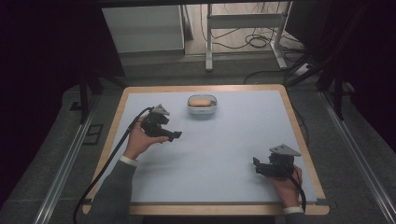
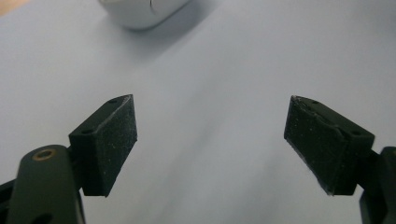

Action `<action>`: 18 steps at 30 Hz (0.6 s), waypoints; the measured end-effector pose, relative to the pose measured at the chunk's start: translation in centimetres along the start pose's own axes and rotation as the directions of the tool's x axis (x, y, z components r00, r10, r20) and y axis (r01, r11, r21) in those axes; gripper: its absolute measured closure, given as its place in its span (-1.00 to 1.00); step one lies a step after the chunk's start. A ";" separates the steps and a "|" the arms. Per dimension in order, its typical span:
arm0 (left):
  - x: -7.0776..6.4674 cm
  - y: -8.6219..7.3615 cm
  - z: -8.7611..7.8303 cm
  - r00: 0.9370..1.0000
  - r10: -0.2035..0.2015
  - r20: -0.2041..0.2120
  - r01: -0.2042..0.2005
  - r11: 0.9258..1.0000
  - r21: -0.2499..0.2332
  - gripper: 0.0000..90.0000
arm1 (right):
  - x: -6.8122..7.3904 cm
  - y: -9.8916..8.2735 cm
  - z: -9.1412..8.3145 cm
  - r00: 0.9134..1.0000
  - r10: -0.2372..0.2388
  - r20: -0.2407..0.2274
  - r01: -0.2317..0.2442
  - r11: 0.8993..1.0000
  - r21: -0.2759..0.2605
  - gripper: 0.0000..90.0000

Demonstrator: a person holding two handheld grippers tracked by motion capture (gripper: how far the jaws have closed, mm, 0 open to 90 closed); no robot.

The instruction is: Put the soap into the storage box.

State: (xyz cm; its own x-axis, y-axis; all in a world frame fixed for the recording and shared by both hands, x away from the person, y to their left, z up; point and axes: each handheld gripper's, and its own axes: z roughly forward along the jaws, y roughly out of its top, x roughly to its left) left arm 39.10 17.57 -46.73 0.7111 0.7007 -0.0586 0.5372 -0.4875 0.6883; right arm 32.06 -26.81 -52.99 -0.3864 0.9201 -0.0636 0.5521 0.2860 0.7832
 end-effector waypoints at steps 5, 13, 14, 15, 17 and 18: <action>-0.5 -3.2 -0.8 0.999 -0.032 -0.016 0.032 0.999 -0.014 -0.60 | 0.0 0.0 0.0 1.000 -0.002 0.000 0.002 1.000 0.002 -0.83; -1.3 -7.3 -1.4 0.995 -0.094 -0.021 0.093 0.996 -0.014 -0.61 | 0.0 0.0 0.0 1.000 -0.001 0.006 0.001 1.000 0.001 -0.83; -1.4 -7.7 -1.4 0.995 -0.096 -0.031 0.095 0.995 -0.012 -0.61 | 0.0 0.0 0.0 1.000 0.000 0.006 0.000 1.000 0.001 -0.83; -1.4 -8.0 -1.4 0.994 -0.101 -0.045 0.101 0.995 -0.008 -0.61 | 0.0 0.0 0.0 1.000 0.002 0.005 -0.002 1.000 0.001 -0.83; -1.4 -8.7 -1.4 0.992 -0.112 -0.053 0.112 0.994 -0.007 -0.61 | 0.0 0.0 0.0 1.000 0.003 0.003 -0.003 1.000 0.002 -0.83; -1.4 -8.7 -1.4 0.992 -0.112 -0.053 0.112 0.994 -0.007 -0.61 | 0.0 0.0 0.0 1.000 0.003 0.002 -0.003 1.000 0.002 -0.83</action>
State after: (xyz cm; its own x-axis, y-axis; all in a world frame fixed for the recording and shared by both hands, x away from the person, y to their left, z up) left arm 32.82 21.61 -51.59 0.6215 0.7774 -0.0975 0.6102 -0.4022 0.6825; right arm 32.09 -26.81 -53.01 -0.3834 0.9215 -0.0623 0.5546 0.2836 0.7823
